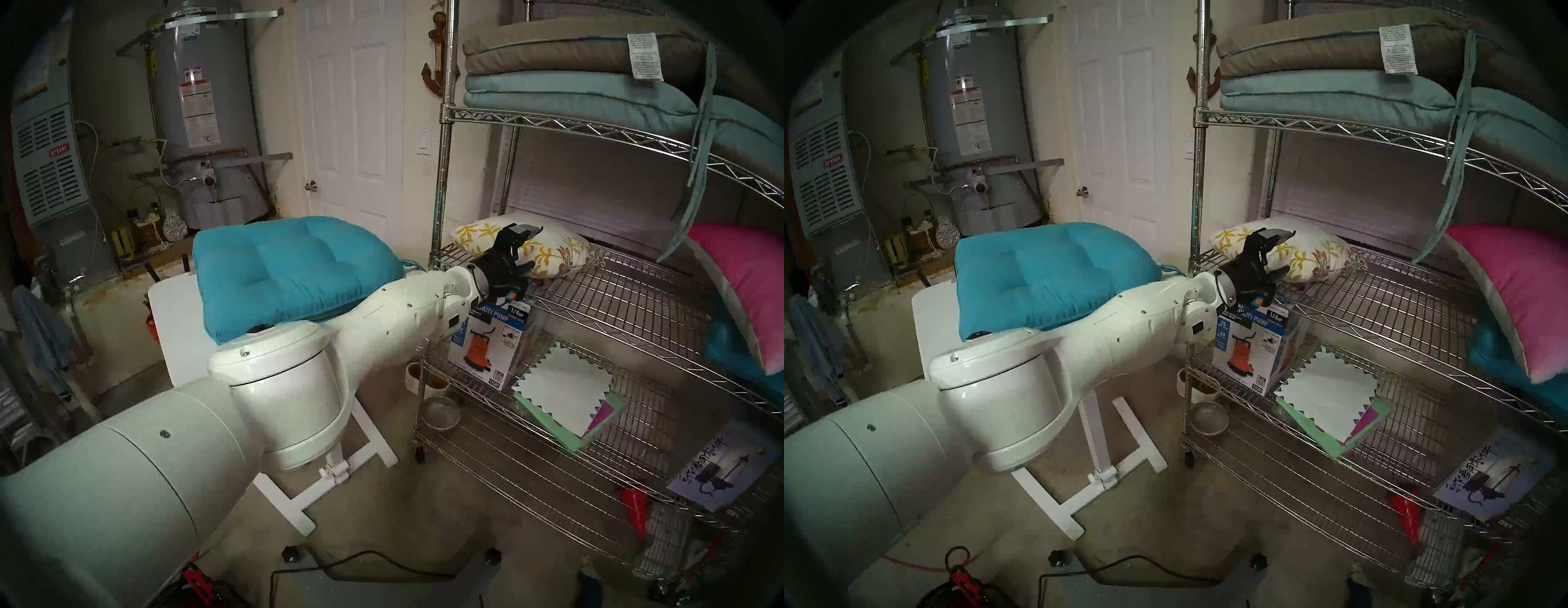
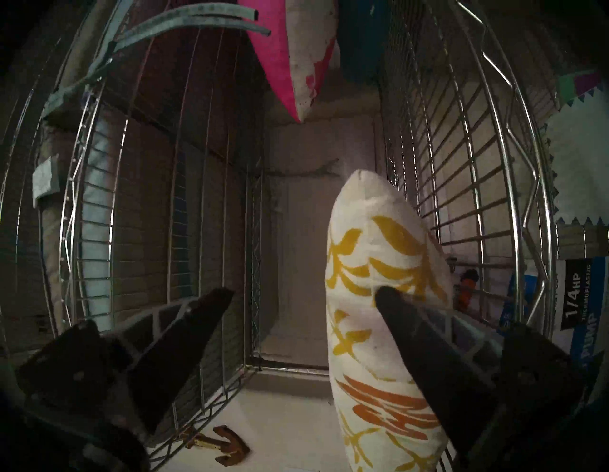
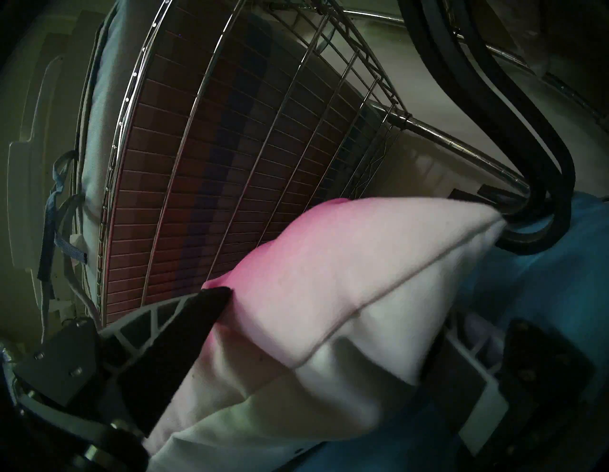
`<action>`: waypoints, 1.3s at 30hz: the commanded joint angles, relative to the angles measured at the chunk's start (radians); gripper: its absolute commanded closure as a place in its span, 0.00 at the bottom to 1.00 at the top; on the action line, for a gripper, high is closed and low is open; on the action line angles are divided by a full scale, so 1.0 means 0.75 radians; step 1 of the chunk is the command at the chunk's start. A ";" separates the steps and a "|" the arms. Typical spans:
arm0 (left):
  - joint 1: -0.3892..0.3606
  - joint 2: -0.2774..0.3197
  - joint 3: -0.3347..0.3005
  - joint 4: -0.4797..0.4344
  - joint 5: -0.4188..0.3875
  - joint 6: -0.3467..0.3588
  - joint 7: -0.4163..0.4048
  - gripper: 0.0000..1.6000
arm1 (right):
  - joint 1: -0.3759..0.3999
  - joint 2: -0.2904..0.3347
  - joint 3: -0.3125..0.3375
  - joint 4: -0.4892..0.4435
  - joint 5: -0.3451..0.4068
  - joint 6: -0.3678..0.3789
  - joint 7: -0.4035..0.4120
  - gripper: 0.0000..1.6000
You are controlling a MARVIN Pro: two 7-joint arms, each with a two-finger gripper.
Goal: Put cushion on the shelf
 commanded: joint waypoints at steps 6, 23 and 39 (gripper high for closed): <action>0.025 0.090 0.016 -0.118 0.052 -0.032 0.158 0.00 | -0.010 -0.029 -0.003 0.015 0.000 0.005 -0.003 0.00; 0.071 0.218 -0.003 -0.304 0.102 -0.032 0.278 0.00 | -0.010 -0.028 -0.003 0.015 0.000 0.005 -0.003 0.00; 0.156 0.340 -0.012 -0.544 0.126 0.018 0.326 0.00 | -0.009 -0.028 -0.003 0.015 0.000 0.004 -0.002 0.00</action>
